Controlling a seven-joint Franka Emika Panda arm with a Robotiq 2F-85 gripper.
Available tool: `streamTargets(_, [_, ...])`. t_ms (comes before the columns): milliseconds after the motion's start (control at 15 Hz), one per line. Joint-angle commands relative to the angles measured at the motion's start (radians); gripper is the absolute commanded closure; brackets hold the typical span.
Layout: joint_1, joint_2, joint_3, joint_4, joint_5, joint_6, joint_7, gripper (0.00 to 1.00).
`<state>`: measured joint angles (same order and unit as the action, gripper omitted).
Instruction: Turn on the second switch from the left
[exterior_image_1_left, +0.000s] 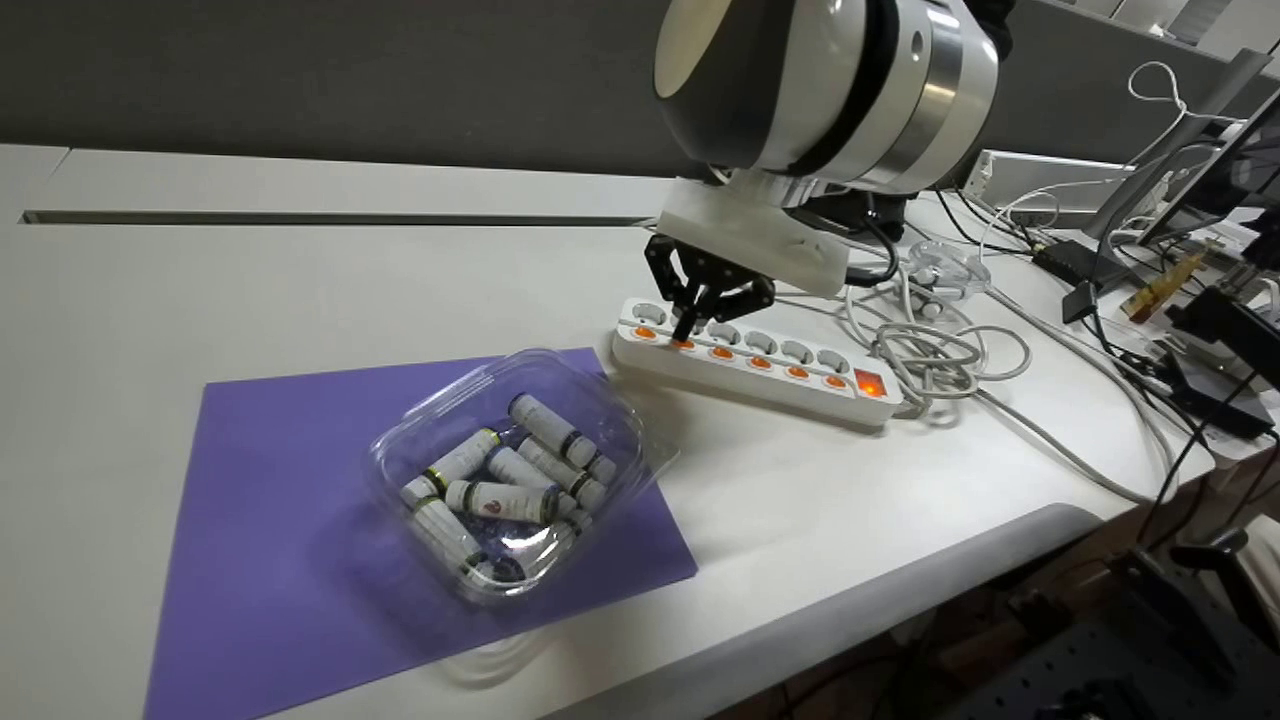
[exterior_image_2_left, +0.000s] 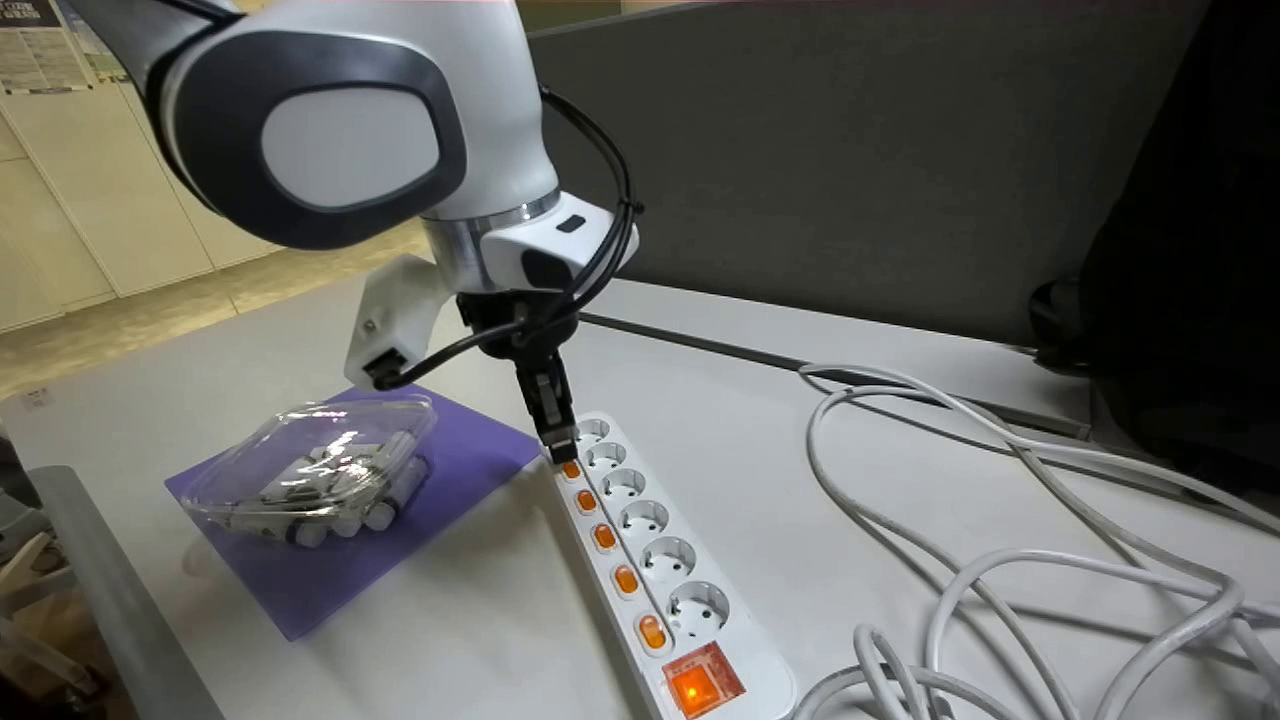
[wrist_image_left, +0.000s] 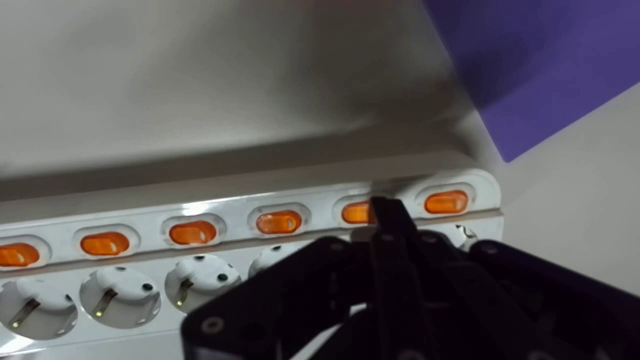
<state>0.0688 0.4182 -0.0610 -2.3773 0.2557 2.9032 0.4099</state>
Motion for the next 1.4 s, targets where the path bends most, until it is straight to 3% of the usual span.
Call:
streamTargets(0, [-0.012, -0.005, 0.010, 0.003, 0.015, -0.009, -0.004, 1.00])
streamTargets(933, [0.006, 0.043, -0.018, 0.041, 0.000, -0.054, 0.025, 1.00])
streamTargets(1333, [0.074, 0.115, -0.089, 0.147, -0.085, -0.215, 0.112, 1.00])
